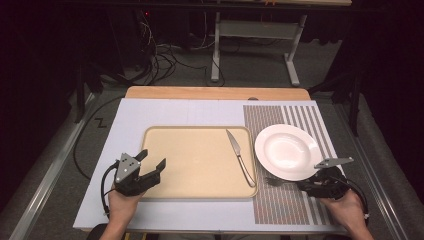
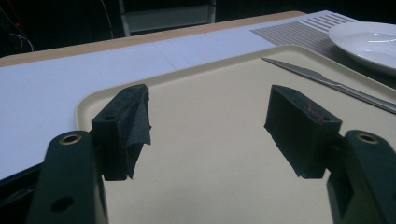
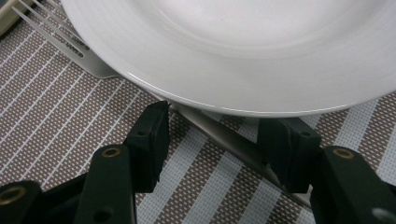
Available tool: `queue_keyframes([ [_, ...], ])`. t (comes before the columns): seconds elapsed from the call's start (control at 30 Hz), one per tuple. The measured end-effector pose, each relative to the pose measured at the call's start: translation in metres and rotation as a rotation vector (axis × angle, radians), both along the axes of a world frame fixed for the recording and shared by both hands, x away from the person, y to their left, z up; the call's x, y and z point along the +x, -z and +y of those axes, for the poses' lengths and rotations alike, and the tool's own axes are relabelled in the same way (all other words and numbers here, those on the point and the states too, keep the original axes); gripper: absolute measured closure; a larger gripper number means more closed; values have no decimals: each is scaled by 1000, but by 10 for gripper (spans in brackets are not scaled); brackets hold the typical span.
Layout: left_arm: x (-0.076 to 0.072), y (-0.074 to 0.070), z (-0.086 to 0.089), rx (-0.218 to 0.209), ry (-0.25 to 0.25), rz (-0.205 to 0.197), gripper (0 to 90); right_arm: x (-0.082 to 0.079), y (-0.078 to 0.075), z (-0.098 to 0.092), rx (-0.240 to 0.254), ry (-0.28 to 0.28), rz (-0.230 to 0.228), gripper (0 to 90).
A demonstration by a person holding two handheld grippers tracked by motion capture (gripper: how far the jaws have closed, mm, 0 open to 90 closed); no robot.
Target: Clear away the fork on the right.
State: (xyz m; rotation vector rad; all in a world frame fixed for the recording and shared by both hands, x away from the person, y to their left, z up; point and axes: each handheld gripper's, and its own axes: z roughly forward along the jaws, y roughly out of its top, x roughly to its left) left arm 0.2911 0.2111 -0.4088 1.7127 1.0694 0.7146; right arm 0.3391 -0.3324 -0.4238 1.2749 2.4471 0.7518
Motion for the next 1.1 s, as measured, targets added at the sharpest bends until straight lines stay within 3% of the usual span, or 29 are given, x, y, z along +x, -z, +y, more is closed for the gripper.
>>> queue_keyframes([
  [0.43,0,0,-1,3,0,1,316,-9,-3,21,-43,-101,24,597],
  [0.6,1,0,-1,1,-2,1,315,-12,-4,34,-91,-145,32,661],
  [0.73,0,0,-1,2,-3,0,316,-12,-5,40,-110,-165,41,698],
  [1.03,0,0,0,3,-4,-1,316,-14,-6,48,-104,-200,58,749],
  [1.1,0,0,0,3,-4,-1,316,-14,-6,50,-126,-202,54,761],
])
